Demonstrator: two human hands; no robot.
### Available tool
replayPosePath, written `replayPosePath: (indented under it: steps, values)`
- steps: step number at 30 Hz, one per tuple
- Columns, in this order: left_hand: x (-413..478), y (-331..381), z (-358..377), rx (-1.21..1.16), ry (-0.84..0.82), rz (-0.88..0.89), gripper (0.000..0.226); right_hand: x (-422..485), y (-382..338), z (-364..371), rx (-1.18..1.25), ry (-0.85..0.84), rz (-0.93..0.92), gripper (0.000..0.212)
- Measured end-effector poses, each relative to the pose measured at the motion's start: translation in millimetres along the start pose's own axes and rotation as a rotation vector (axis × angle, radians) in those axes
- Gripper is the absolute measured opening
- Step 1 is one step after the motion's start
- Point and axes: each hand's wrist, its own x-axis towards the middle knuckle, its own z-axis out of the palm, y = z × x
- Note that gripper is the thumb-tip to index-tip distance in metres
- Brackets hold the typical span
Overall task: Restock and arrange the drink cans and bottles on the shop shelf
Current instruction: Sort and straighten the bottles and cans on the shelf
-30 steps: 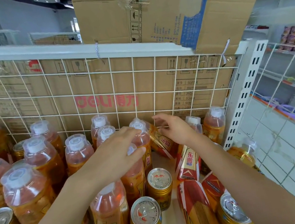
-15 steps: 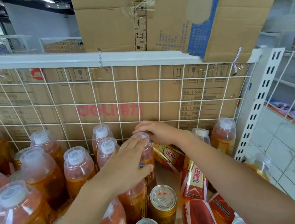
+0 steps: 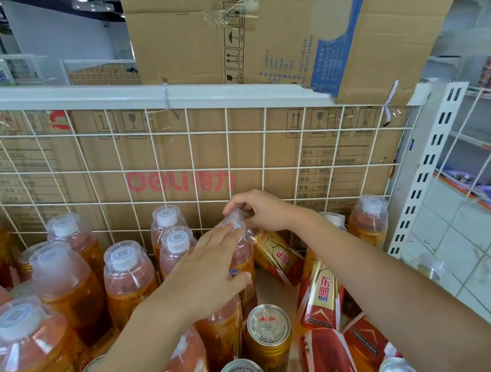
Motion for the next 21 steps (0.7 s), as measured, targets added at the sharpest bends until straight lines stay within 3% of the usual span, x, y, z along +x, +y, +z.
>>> replayPosePath:
  steps: [7, 10, 14, 17, 21]
  values:
    - [3, -1, 2, 0.018, 0.012, 0.005, 0.072, -34, 14, -21, 0.051, 0.199, 0.098, 0.046]
    - [4, 0, 3, 0.028, 0.025, 0.015, 0.072, -50, 14, -23, 0.072, 0.230, 0.133, 0.043]
    - [3, 5, -3, 0.054, 0.014, 0.031, 0.072, -60, 7, -20, -0.172, 0.271, 0.160, 0.038]
    - [-1, 22, -11, 0.065, 0.031, 0.078, 0.070, -75, 2, -20, -0.206, 0.284, 0.155, 0.039]
    - [10, 61, -13, 0.020, 0.024, 0.130, 0.066, -109, 2, -29, -0.130, 0.464, 0.217, 0.038]
